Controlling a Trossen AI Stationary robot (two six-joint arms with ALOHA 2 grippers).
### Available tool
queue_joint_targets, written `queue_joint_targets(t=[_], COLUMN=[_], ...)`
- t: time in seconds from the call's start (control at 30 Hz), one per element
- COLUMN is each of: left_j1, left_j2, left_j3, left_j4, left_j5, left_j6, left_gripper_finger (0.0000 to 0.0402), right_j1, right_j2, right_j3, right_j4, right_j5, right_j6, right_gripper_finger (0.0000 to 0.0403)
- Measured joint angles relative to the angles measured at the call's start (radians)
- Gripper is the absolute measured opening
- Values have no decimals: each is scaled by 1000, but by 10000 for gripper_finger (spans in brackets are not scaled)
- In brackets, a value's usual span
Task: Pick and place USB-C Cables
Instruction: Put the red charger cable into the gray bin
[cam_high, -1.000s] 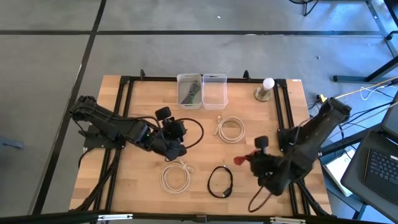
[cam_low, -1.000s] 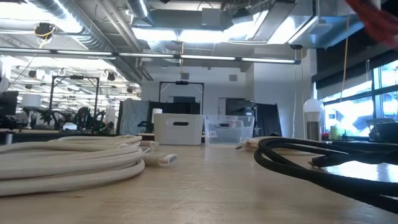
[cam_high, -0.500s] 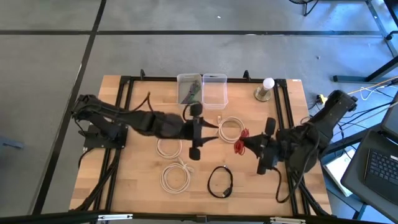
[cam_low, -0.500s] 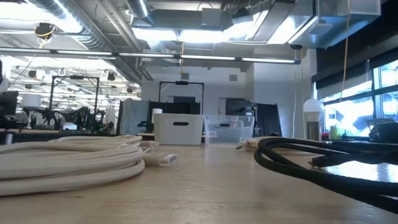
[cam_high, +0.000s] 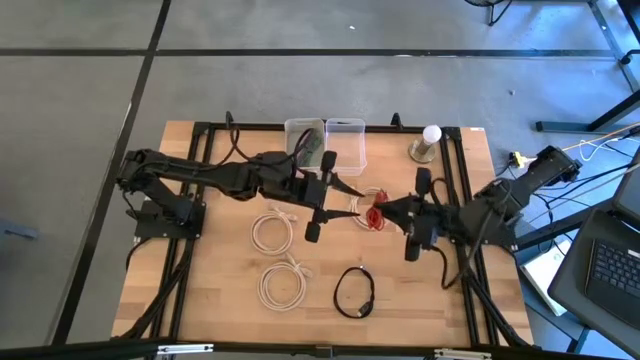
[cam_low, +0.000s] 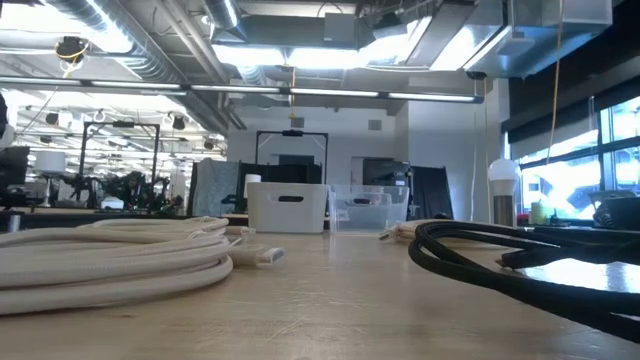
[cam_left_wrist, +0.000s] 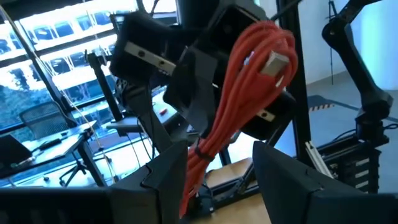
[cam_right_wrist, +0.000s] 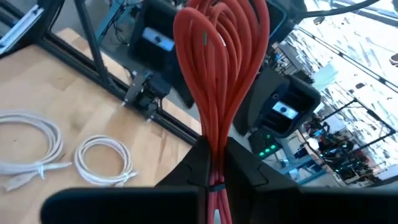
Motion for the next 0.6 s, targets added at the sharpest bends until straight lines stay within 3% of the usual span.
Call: queue_joint_targets(t=[0.23,0.6], left_j1=[-1,6], left_j2=[0,-1], left_j3=[0,0], left_j4=[1,6], left_j5=[-1,-6], left_j6=[22,50], left_gripper_finger=[182,182], right_j1=[-104,-180], right_j2=[13,64], right_j3=[0,0], right_j4=[97,124], right_j5=[-156,-282], right_j6=[-28,25], right_gripper_finger=[23,23])
